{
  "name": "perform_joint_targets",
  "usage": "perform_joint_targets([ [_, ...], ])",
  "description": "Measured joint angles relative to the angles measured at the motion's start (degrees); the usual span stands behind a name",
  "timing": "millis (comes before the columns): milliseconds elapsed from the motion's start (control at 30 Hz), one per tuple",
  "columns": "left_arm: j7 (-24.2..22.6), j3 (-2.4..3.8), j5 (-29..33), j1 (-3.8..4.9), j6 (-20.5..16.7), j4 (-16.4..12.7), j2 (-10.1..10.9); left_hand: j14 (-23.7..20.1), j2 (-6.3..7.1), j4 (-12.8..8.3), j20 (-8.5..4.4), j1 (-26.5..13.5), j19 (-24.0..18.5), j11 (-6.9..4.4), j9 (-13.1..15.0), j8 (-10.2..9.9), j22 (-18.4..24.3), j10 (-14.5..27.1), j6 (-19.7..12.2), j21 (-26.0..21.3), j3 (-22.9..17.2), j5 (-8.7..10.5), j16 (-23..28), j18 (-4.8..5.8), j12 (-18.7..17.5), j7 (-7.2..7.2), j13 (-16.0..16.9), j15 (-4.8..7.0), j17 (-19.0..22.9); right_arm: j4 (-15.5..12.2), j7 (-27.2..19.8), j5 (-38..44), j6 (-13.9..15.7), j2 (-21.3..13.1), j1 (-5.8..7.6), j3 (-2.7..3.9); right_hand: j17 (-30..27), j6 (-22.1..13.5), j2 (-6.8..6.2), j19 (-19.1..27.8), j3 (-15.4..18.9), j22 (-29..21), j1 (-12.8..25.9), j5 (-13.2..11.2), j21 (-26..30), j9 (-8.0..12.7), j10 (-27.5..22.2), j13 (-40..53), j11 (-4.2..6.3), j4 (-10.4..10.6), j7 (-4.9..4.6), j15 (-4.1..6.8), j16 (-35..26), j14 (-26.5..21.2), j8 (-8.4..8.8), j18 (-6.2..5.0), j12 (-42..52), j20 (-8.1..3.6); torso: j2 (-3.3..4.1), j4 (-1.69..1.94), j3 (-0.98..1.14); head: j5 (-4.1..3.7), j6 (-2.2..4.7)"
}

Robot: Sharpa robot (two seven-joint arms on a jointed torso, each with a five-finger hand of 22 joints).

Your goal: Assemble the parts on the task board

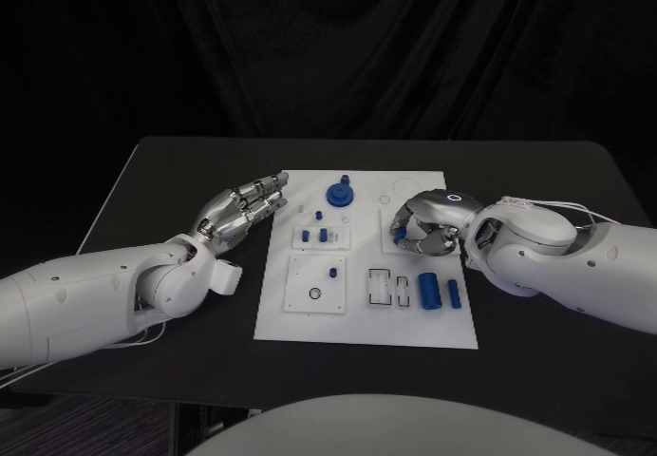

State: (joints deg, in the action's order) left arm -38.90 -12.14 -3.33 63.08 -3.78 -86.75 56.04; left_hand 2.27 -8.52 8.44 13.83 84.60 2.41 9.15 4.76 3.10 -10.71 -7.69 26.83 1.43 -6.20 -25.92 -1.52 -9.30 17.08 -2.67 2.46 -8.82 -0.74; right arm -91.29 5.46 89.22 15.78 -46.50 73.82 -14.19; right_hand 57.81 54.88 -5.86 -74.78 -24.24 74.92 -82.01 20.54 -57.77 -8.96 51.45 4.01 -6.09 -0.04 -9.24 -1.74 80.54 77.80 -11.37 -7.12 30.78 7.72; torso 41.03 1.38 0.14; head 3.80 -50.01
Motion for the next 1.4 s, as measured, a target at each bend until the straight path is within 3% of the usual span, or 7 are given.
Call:
perform_joint_targets([
  [467, 0.0, 0.0, 0.0, 0.0, 0.8, 0.3, -0.2, 0.0, -0.66, -0.4, 0.2, -0.2, 0.2, 0.0, 0.0, 0.0, -0.2, 0.0, 0.5, 0.0, -0.4, -0.21, -0.2, 0.0, 0.0, -0.51, 0.0, 0.0, 0.0, -1.3, -0.1, 0.4, 1.4, -0.9, 0.27, -0.02, 0.3, 2.7, -0.18, -0.2, -1.2, 0.0, -0.2, -2.9, -0.5, -2.1, 2.8, 0.3, 0.92, -0.8, 0.82, 0.48, 0.0, 0.4, -1.49, -0.01, -0.8, -0.48, 0.02, -0.02, 0.02, 0.32, 0.0],
  [800, 0.0, 0.0, 0.0, 0.0, 0.9, 0.3, -0.1, 0.2, -0.65, -0.4, 0.41, -0.3, 0.4, 0.19, 0.0, 0.0, -0.3, 0.2, 0.5, 0.0, -0.4, -0.43, -0.2, 0.01, 0.0, -0.92, 0.0, -0.2, 0.0, -4.2, 0.0, 0.1, 2.4, -1.6, 3.45, 0.01, 0.6, 3.3, 0.41, -0.6, -1.3, 0.0, -0.2, -4.0, -1.2, -3.0, 3.3, 0.7, 0.88, -0.8, 1.02, 0.81, 0.0, 0.7, -1.94, -0.01, -1.1, -0.87, 0.05, 0.02, 0.0, 0.44, -0.01],
  [933, 0.0, 0.0, 0.0, 0.0, 1.0, 0.3, 0.0, 0.2, -0.65, -0.3, 0.41, -0.3, 0.4, 0.19, 0.0, 0.0, -0.4, 0.2, 0.5, 0.0, -0.5, -0.43, -0.2, 0.0, 0.0, -0.92, 0.0, -0.2, 0.0, -5.9, 0.0, -0.1, 2.5, -1.8, 4.09, 0.01, 0.6, 3.3, 0.57, -0.6, -1.4, 0.0, -0.4, -4.0, -1.2, -3.1, 3.3, 0.7, 0.88, -0.9, 1.02, 0.88, 0.0, 0.8, -1.94, -0.01, -1.2, -0.87, 0.07, 0.02, -0.03, 0.7, -0.01],
  [1200, 0.0, 0.0, 0.1, 0.0, 1.1, 0.4, -0.1, 0.4, -0.88, -0.4, 0.4, -0.5, 0.4, 0.19, 0.0, 0.0, -0.4, 0.2, 0.7, 0.0, -0.7, -0.43, -0.5, 0.0, 0.0, -1.13, 0.0, -0.4, -0.1, -8.6, 0.2, -0.2, 1.7, -0.2, 4.25, -0.02, 0.6, 3.3, 0.67, -0.6, -1.3, 0.0, -0.5, -4.0, -1.2, -3.3, 3.5, 0.6, 0.68, -1.2, 1.02, 0.88, 0.0, 0.8, -1.94, -0.01, -1.4, -0.86, 0.13, 0.05, -0.07, 1.34, 0.02],
  [1400, 0.0, 0.0, 0.1, 0.0, 1.3, 0.5, -0.3, 0.4, -0.88, -0.4, 0.44, -0.5, 0.4, 0.19, 0.0, 0.0, -0.4, 0.2, 0.7, 0.0, -0.7, -0.43, -0.5, 0.01, 0.0, -1.13, 0.0, -0.4, -0.1, -10.1, 0.4, 1.9, 0.4, 2.9, 3.43, -0.01, 0.7, 3.3, 0.66, -0.8, -1.1, 0.0, -0.6, -4.9, -1.2, -3.9, 3.7, 0.6, 0.47, -1.3, 1.02, 1.08, -0.2, 1.0, -2.01, -0.01, -1.2, -1.07, 0.14, 0.03, -0.09, 1.5, 0.02],
])
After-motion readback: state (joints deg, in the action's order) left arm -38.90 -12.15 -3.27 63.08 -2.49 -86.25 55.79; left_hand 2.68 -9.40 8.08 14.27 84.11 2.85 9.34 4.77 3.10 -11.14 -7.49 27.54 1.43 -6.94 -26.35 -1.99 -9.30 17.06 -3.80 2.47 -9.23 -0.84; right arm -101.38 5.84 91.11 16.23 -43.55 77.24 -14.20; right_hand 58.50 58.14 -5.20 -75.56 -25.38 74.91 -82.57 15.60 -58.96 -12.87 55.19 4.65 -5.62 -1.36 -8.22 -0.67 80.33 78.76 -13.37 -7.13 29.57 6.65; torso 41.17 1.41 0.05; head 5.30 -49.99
